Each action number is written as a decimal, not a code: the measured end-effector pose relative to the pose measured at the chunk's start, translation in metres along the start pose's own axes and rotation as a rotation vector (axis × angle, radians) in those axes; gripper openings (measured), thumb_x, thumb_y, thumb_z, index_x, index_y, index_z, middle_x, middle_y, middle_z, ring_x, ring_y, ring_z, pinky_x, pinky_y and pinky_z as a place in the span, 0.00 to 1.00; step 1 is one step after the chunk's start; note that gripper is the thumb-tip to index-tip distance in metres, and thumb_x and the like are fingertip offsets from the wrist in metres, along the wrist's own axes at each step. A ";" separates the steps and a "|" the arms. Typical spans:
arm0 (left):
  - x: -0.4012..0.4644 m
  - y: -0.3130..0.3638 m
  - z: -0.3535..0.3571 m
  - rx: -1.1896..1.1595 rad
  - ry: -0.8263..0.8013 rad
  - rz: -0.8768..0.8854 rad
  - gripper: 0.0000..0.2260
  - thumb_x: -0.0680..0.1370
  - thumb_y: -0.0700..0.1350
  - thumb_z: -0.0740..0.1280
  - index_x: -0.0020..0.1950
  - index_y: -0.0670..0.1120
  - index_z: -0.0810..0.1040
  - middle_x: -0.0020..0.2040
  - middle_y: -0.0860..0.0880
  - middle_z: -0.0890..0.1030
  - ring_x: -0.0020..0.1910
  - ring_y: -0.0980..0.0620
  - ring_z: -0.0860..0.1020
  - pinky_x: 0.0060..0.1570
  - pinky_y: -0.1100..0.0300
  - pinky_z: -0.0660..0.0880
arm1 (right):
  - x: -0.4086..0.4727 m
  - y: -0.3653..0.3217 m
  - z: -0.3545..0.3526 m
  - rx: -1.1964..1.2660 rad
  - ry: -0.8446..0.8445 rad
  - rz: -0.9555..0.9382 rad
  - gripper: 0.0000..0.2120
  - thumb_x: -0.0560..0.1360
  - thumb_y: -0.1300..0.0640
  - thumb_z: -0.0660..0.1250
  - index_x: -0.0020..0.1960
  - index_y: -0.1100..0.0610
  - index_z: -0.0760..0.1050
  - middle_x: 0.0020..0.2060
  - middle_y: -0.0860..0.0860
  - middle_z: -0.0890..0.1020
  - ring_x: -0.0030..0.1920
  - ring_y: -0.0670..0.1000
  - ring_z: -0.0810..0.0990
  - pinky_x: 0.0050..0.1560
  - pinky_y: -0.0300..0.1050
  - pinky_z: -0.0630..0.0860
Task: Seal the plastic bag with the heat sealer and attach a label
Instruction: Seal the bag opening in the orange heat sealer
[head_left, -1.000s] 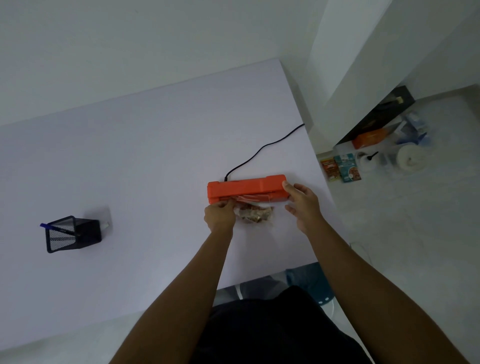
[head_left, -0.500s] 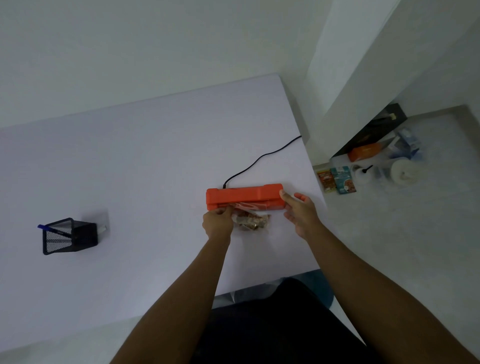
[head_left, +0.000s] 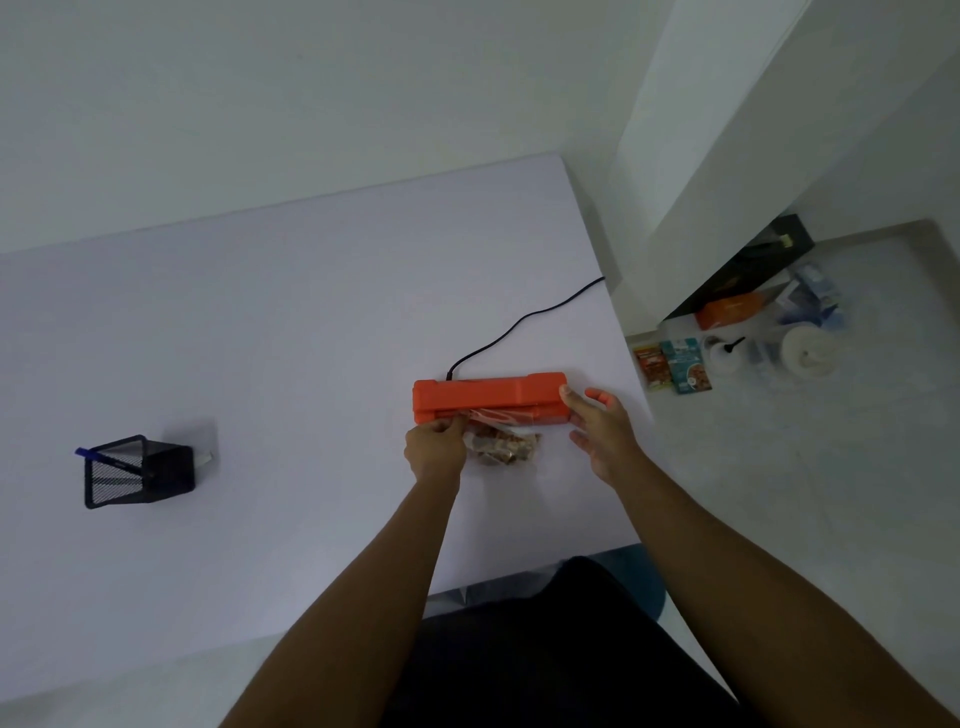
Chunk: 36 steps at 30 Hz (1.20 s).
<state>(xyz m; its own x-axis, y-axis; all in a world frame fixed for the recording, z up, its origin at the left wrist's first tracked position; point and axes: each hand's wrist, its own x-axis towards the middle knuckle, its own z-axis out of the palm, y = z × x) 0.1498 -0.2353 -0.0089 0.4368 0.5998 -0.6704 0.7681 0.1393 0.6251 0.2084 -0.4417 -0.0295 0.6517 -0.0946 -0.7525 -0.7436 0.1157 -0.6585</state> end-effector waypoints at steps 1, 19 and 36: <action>0.000 0.000 0.000 -0.002 0.000 0.000 0.11 0.75 0.47 0.73 0.33 0.45 0.80 0.31 0.46 0.78 0.30 0.49 0.73 0.33 0.59 0.72 | 0.000 0.000 0.000 0.001 0.000 -0.001 0.28 0.69 0.47 0.79 0.63 0.51 0.70 0.58 0.54 0.81 0.59 0.54 0.81 0.54 0.51 0.75; -0.003 0.001 -0.003 -0.006 -0.007 -0.008 0.11 0.75 0.47 0.73 0.35 0.44 0.80 0.31 0.47 0.78 0.29 0.50 0.74 0.30 0.62 0.70 | -0.006 0.001 0.002 -0.024 0.036 -0.026 0.29 0.68 0.45 0.79 0.63 0.50 0.70 0.57 0.53 0.81 0.57 0.52 0.81 0.58 0.57 0.77; -0.005 0.006 -0.004 -0.018 -0.004 0.001 0.10 0.74 0.50 0.74 0.36 0.48 0.80 0.35 0.49 0.81 0.34 0.51 0.79 0.39 0.57 0.76 | -0.115 -0.070 0.064 -0.290 -0.086 -0.682 0.10 0.73 0.51 0.76 0.52 0.52 0.82 0.46 0.46 0.85 0.47 0.47 0.83 0.44 0.41 0.82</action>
<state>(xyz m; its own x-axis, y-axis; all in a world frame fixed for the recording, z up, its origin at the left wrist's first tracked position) 0.1506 -0.2347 -0.0002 0.4396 0.5970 -0.6710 0.7589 0.1526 0.6330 0.1947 -0.3759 0.1033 0.9831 0.0267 -0.1811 -0.1718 -0.2076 -0.9630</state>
